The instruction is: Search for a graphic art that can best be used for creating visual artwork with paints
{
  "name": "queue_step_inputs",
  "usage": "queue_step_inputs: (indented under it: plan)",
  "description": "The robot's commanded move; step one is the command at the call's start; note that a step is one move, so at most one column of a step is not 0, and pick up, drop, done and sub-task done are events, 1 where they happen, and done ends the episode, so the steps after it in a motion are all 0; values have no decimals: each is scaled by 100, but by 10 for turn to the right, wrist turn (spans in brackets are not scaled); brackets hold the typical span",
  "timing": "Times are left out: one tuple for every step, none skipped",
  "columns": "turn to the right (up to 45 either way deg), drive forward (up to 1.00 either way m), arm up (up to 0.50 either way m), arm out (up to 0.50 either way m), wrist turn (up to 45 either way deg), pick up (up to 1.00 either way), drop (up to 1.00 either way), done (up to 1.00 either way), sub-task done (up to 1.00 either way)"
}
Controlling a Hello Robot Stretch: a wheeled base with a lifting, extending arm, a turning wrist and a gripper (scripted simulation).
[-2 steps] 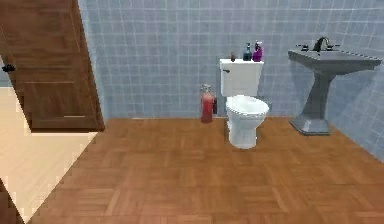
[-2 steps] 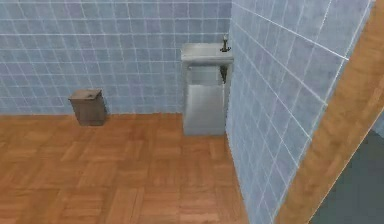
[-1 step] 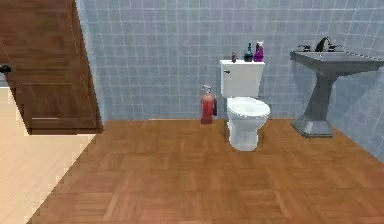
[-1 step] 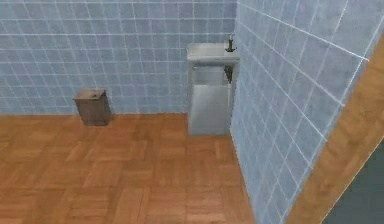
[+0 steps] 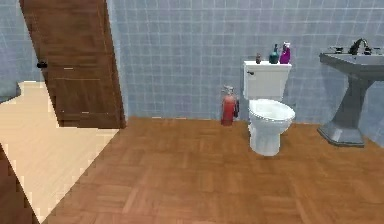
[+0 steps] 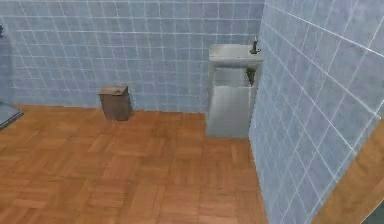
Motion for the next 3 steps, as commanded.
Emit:
queue_step_inputs:
  plan:
    - [0,90,0,0,0,0,0,0,0]
    - [-450,0,0,0,0,0,0,0,0]
    - [-180,0,0,0,0,0,0,0,0]
